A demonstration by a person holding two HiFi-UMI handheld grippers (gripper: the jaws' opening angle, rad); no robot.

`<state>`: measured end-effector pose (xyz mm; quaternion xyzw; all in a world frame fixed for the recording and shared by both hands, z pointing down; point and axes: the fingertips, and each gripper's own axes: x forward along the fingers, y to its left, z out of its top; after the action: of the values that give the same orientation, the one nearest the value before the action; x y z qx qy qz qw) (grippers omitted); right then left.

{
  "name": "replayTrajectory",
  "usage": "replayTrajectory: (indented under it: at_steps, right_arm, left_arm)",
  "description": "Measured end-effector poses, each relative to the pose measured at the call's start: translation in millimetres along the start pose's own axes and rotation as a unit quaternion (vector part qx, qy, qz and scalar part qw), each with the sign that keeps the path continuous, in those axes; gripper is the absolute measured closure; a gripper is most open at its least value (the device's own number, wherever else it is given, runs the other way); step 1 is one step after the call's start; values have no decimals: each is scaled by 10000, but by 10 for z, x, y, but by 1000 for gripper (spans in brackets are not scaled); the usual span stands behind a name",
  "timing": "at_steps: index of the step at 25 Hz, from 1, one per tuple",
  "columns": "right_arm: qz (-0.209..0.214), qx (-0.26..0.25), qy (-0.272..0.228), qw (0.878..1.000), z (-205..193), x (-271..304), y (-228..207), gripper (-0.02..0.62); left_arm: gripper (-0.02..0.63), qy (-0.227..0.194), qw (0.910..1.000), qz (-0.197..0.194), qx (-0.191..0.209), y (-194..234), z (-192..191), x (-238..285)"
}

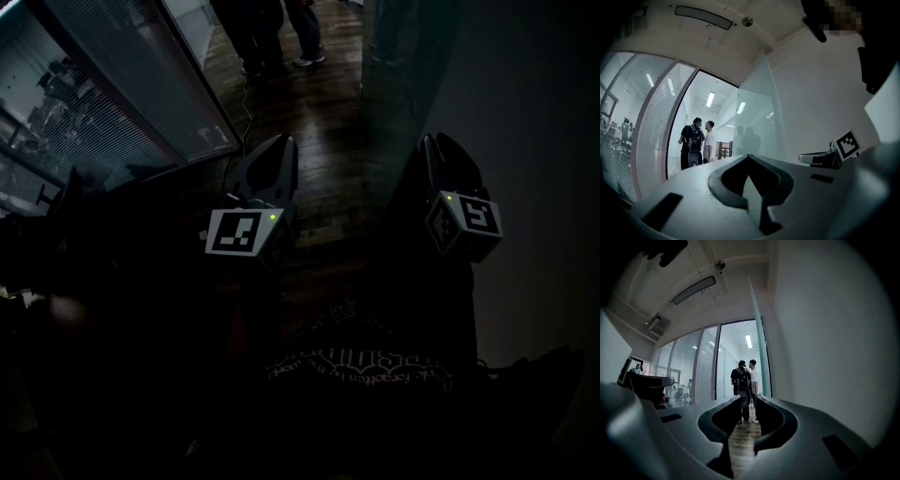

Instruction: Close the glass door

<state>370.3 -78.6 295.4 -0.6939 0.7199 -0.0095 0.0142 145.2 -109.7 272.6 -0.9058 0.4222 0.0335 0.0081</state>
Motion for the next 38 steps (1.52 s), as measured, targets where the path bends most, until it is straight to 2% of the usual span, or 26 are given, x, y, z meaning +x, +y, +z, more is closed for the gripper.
replayTrajectory:
  at_steps: [7, 11, 15, 20, 31, 38]
  right_arm:
    - [12, -83, 146, 9999, -70, 427, -239, 491]
    - [211, -132, 251, 9994, -93, 720, -331, 463]
    - [466, -57, 268, 9985, -137, 786, -249, 454]
    - [578, 123, 199, 9981, -199, 772, -240, 450]
    - [1095, -105, 369, 9932, -147, 800, 68, 431]
    - [1501, -194, 394, 9877, -99, 817, 255, 433]
  left_arm:
    - [611, -26, 9998, 211, 29, 165, -5, 174]
    - [611, 6, 9995, 320, -3, 258, -18, 352]
    - [611, 60, 9994, 355, 13, 270, -97, 371]
    - [611, 76, 9988, 474, 32, 333, -183, 413]
    - [611, 88, 9989, 459, 38, 327, -122, 465]
    - [611, 87, 9977, 661, 84, 346, -65, 410]
